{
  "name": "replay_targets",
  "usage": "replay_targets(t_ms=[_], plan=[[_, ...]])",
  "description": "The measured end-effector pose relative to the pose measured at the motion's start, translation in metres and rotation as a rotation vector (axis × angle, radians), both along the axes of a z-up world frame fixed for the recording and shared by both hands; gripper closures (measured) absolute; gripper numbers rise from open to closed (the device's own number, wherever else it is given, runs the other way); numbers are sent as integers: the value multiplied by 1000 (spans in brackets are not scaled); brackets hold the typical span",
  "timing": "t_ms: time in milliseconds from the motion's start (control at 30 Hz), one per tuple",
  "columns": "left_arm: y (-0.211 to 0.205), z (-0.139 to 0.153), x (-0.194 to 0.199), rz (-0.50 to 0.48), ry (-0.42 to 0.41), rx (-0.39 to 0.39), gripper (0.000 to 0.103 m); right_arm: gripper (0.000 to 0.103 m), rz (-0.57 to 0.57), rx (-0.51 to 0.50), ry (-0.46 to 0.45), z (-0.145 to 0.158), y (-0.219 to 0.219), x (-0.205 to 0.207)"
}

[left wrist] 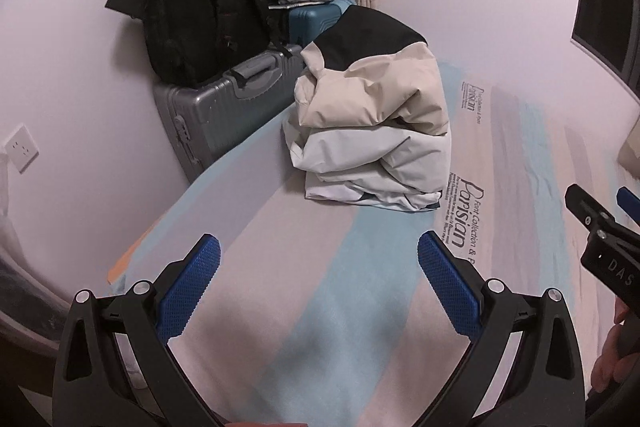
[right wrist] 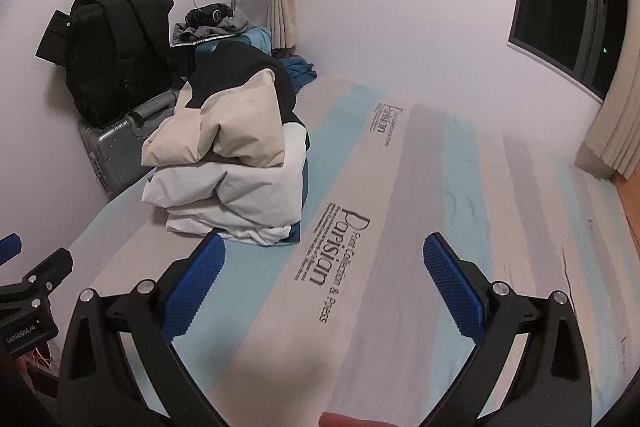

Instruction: Fold large clothes

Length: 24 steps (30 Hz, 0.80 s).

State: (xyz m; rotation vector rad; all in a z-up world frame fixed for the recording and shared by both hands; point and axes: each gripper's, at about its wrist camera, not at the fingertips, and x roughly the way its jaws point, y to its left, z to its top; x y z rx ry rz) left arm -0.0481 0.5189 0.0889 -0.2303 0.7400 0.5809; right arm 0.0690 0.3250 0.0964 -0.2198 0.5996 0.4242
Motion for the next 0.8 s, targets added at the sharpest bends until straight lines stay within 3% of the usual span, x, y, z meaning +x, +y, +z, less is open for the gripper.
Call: replay_targets(t_ms=[800], plan=[[-17,4,-12,-22,-7,17,6,7,17,2,4,6,1,-23]])
